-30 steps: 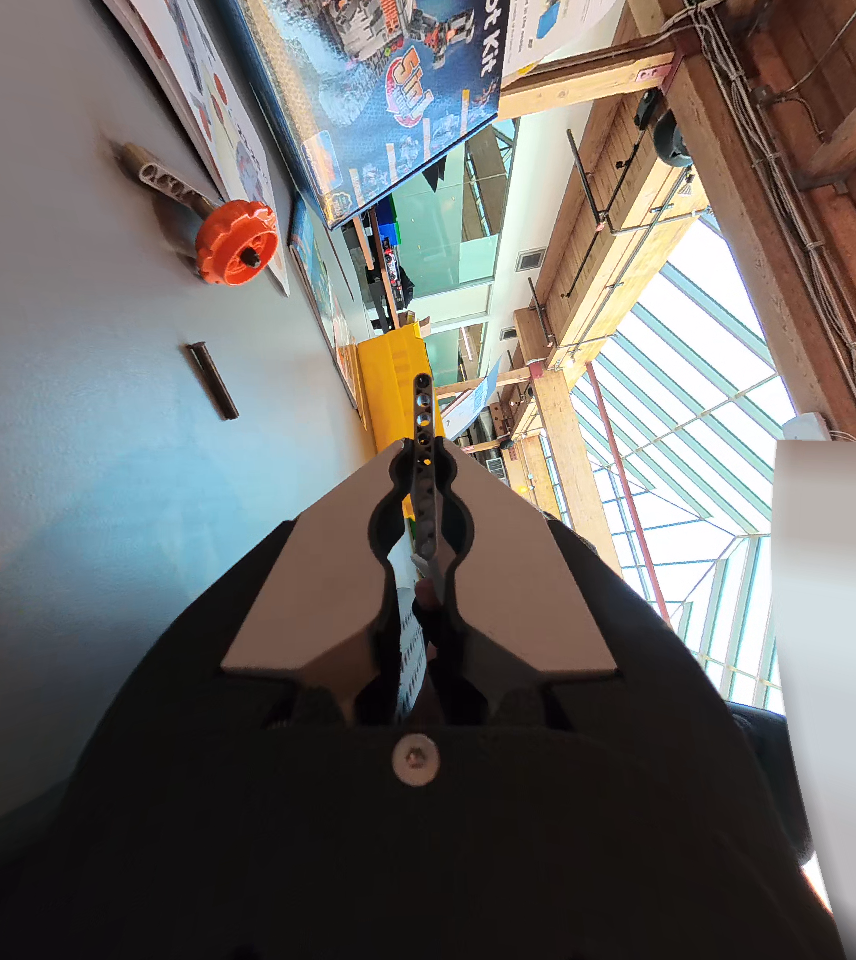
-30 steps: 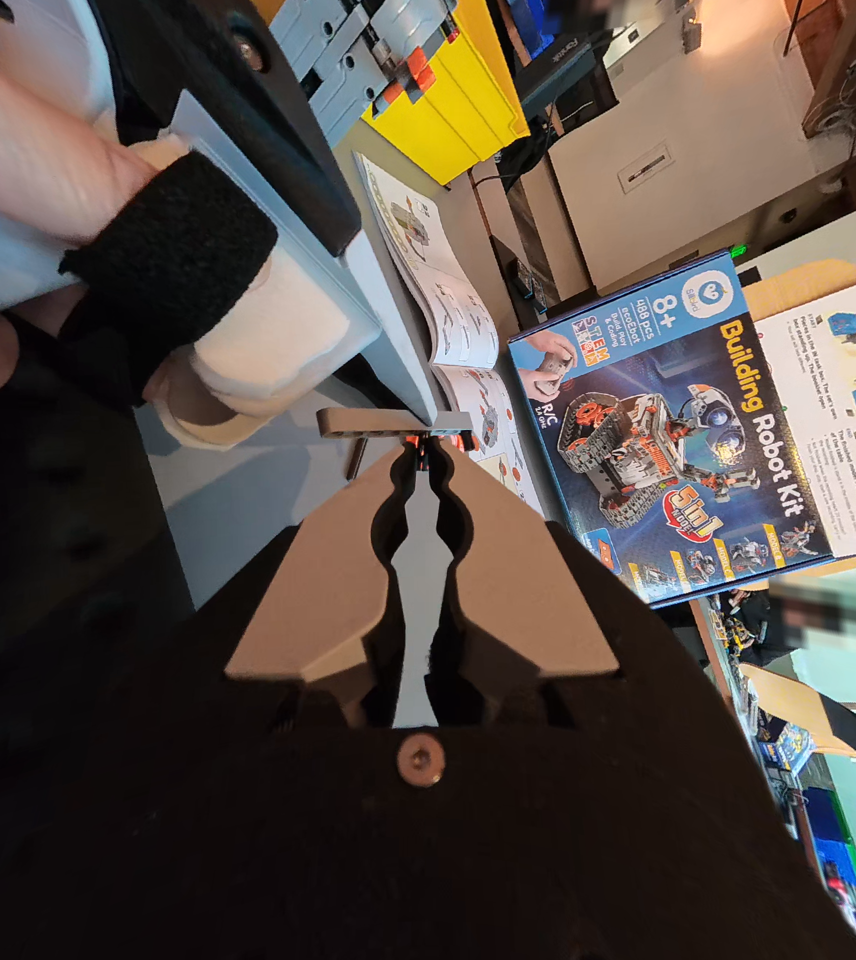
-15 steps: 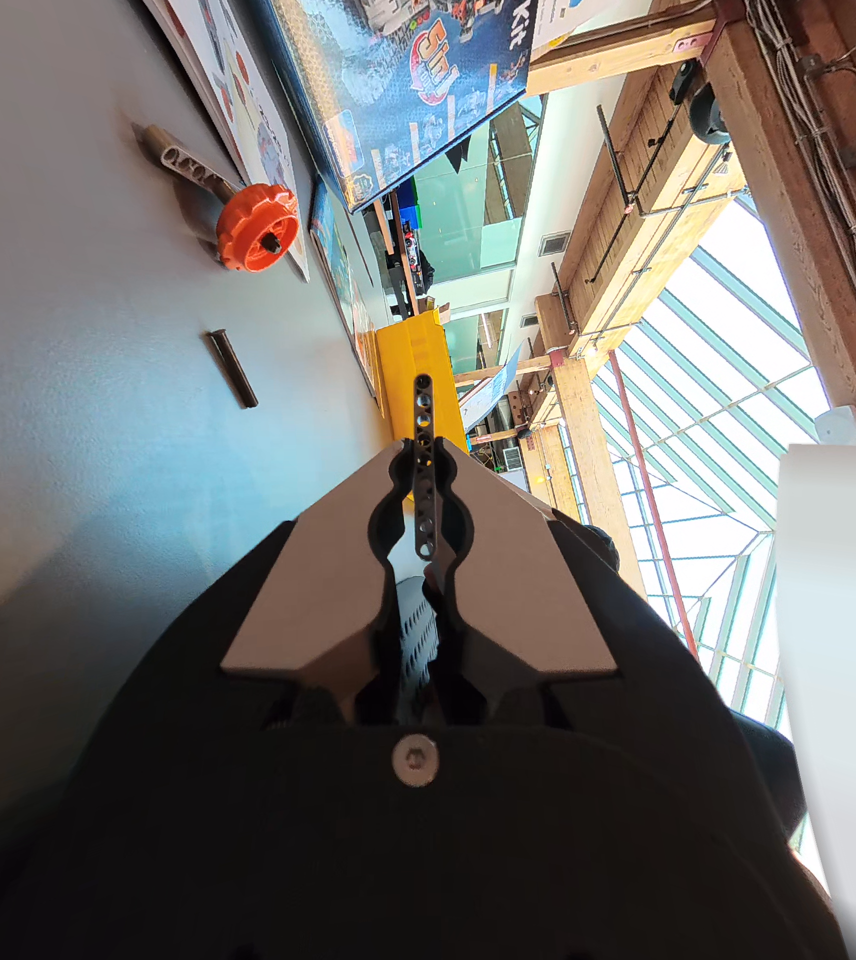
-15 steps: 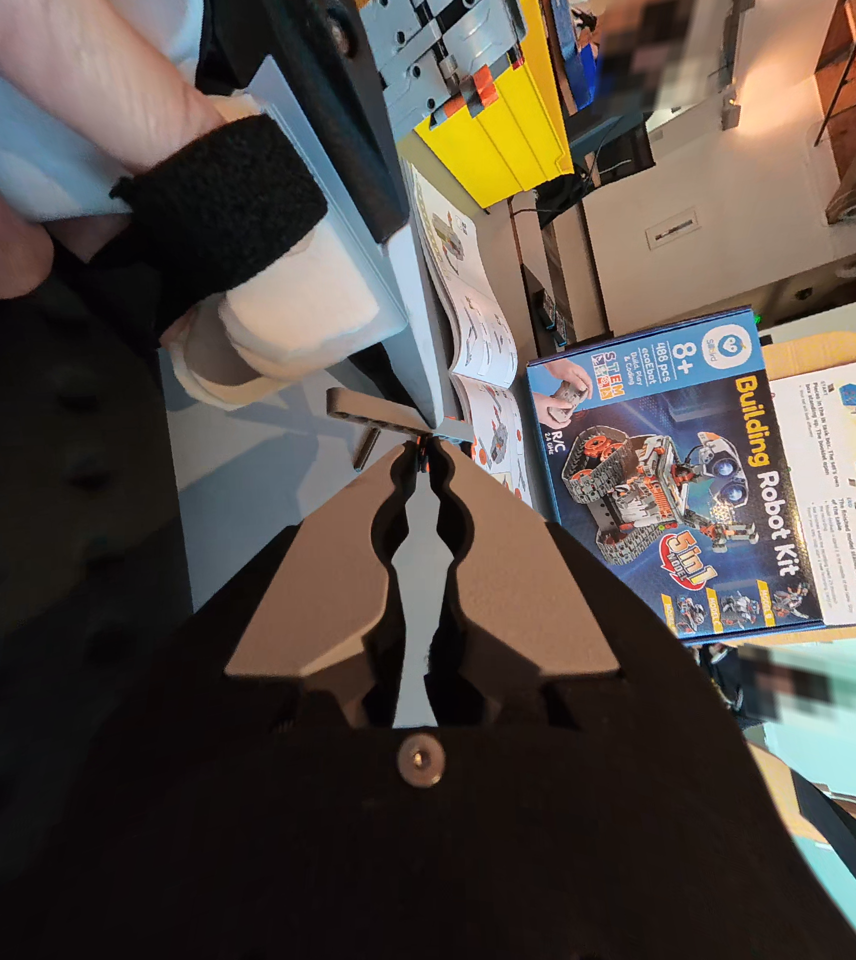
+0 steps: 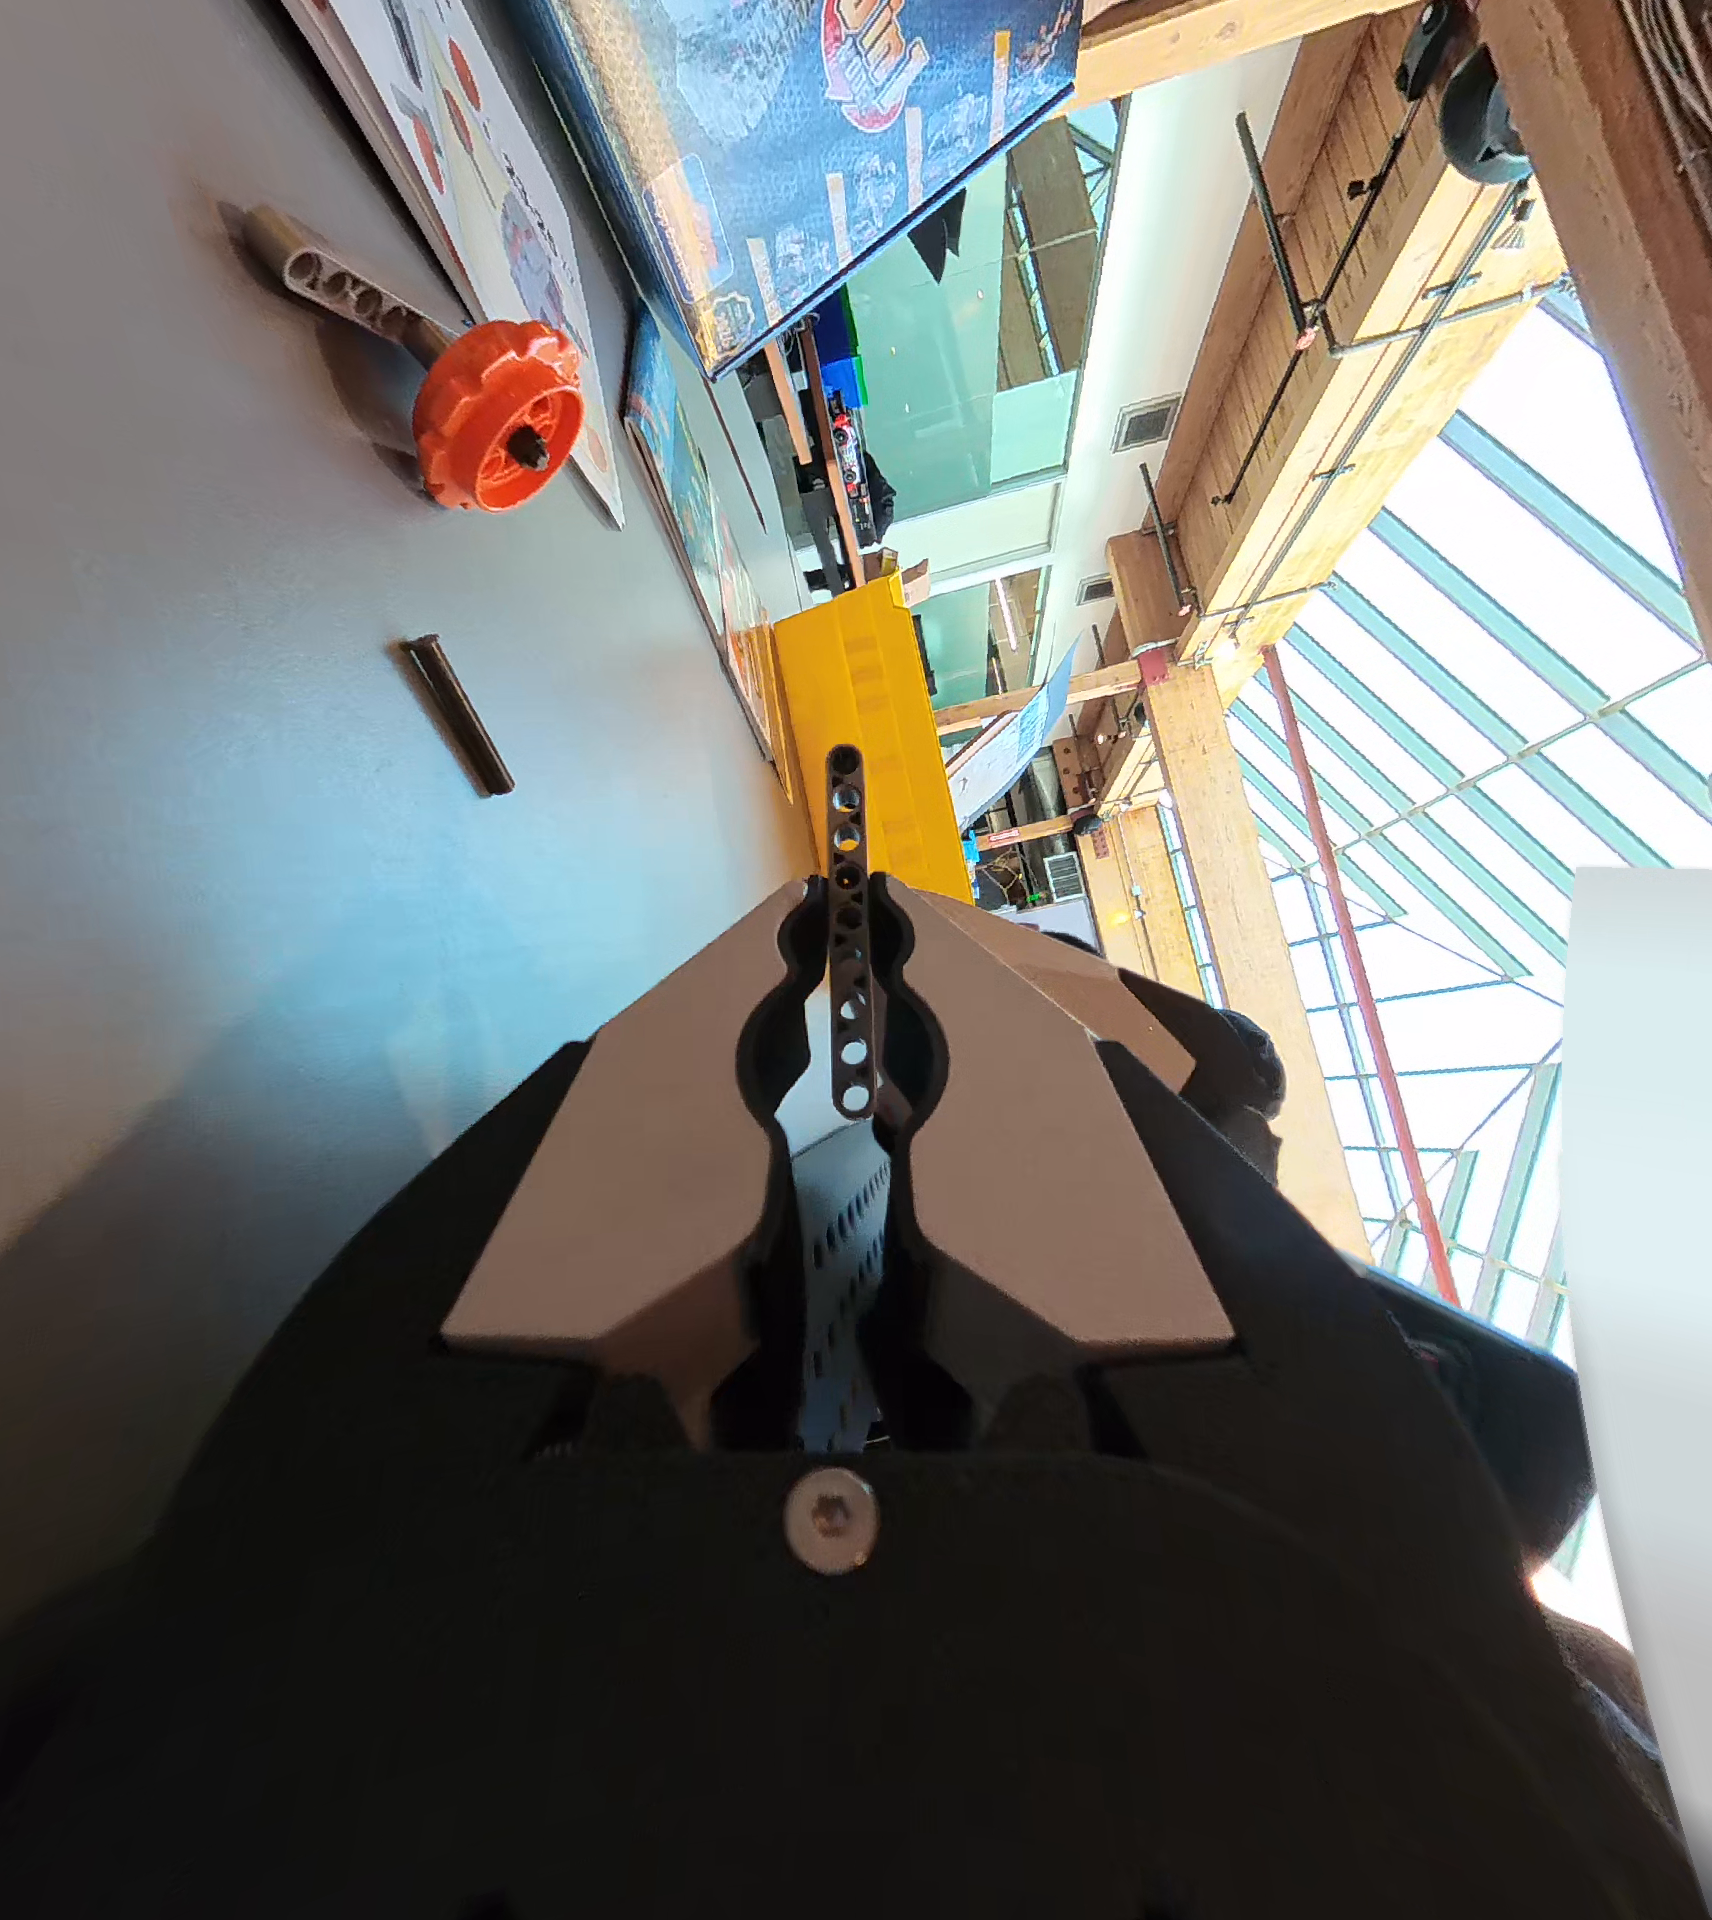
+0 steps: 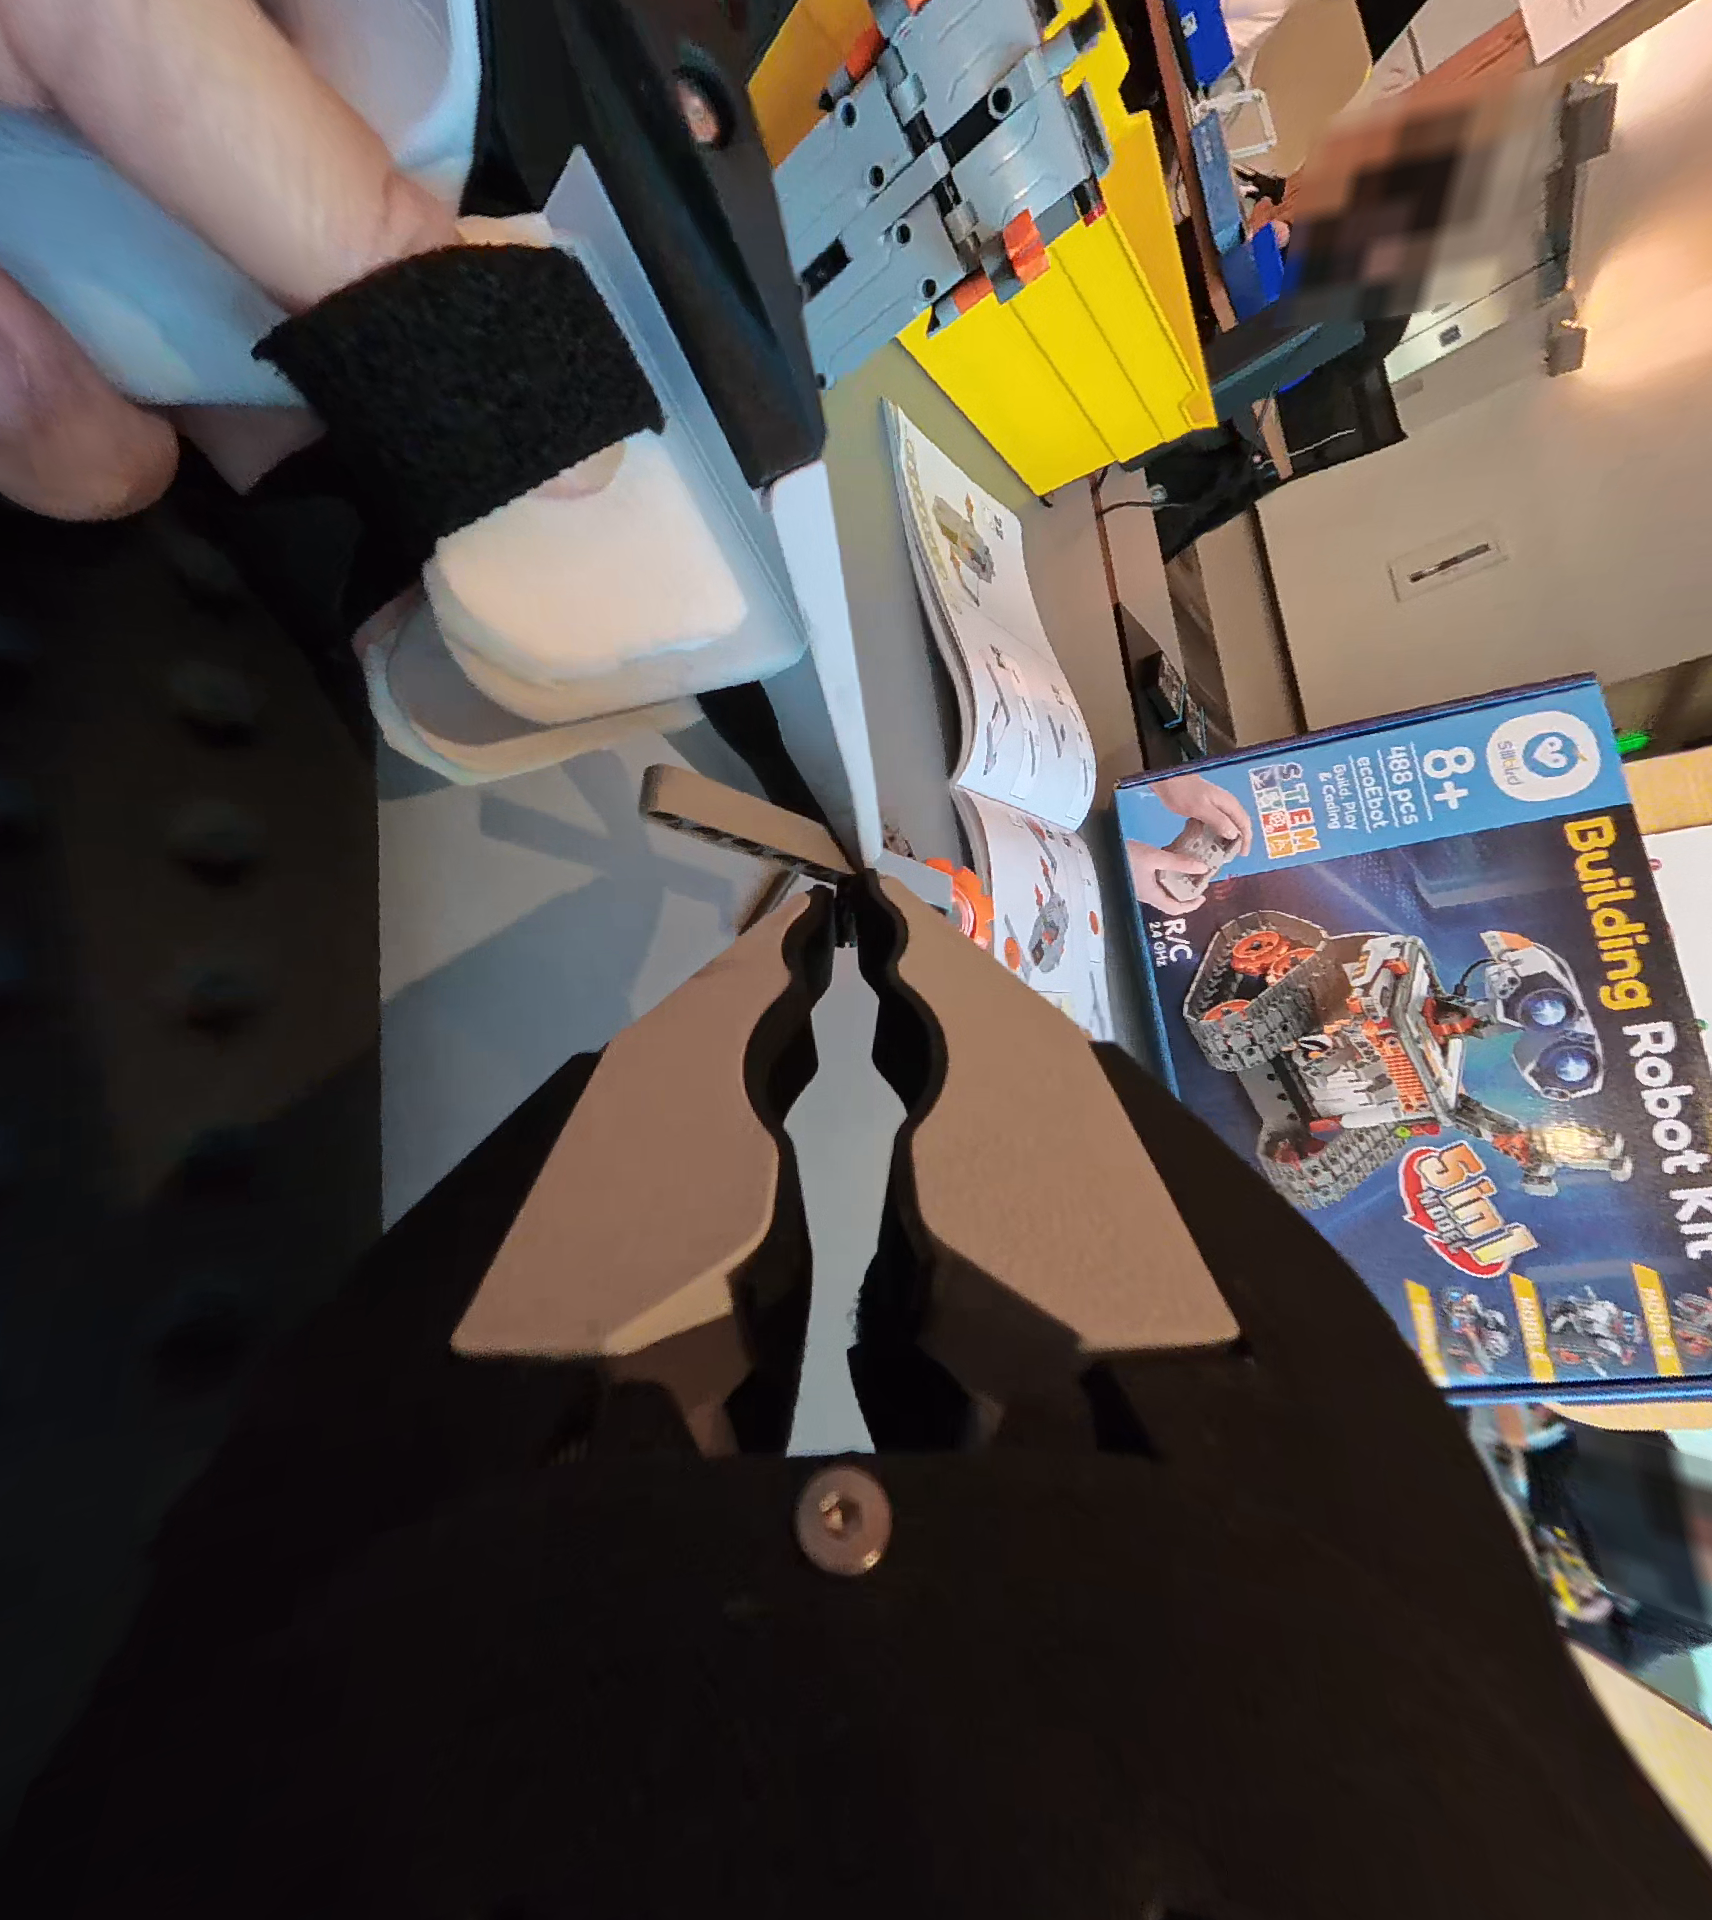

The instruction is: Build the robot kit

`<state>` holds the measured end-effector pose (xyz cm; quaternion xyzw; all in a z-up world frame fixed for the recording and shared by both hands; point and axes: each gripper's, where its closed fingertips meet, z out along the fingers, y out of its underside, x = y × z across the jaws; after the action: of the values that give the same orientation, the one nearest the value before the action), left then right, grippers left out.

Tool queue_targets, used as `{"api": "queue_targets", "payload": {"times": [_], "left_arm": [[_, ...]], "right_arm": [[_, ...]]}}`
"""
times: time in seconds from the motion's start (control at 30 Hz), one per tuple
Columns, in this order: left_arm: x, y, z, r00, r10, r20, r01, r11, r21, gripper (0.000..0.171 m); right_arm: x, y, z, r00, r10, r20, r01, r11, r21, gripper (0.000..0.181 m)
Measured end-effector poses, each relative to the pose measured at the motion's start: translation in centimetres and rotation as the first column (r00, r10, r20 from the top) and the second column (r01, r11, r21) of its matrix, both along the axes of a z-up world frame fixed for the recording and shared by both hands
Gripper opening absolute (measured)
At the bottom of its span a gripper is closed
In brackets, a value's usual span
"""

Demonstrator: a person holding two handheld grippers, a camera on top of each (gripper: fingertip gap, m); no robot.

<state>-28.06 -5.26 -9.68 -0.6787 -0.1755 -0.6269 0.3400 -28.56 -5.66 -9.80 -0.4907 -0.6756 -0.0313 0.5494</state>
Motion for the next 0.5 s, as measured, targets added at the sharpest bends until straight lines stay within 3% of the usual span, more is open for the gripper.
{"api": "queue_targets", "payload": {"times": [0.23,0.33,0.5], "left_arm": [[0.2,-0.1,0.3,0.999,-0.033,0.032,0.033,0.999,0.002,0.005],[0.5,-0.4,0.3,0.997,-0.073,0.038,0.073,0.997,-0.003,0.006],[2.0,-1.8,0.0,0.964,-0.264,0.011,0.265,0.964,-0.019,0.006]], "right_arm": [[0.2,-0.2,0.3,0.998,0.033,-0.062,-0.038,0.996,-0.076,0.004],[0.9,-0.5,1.1,0.992,0.057,-0.110,-0.071,0.989,-0.132,0.020],[2.3,-2.5,0.9,0.943,0.332,-0.004,-0.325,0.920,-0.221,0.046]]}}
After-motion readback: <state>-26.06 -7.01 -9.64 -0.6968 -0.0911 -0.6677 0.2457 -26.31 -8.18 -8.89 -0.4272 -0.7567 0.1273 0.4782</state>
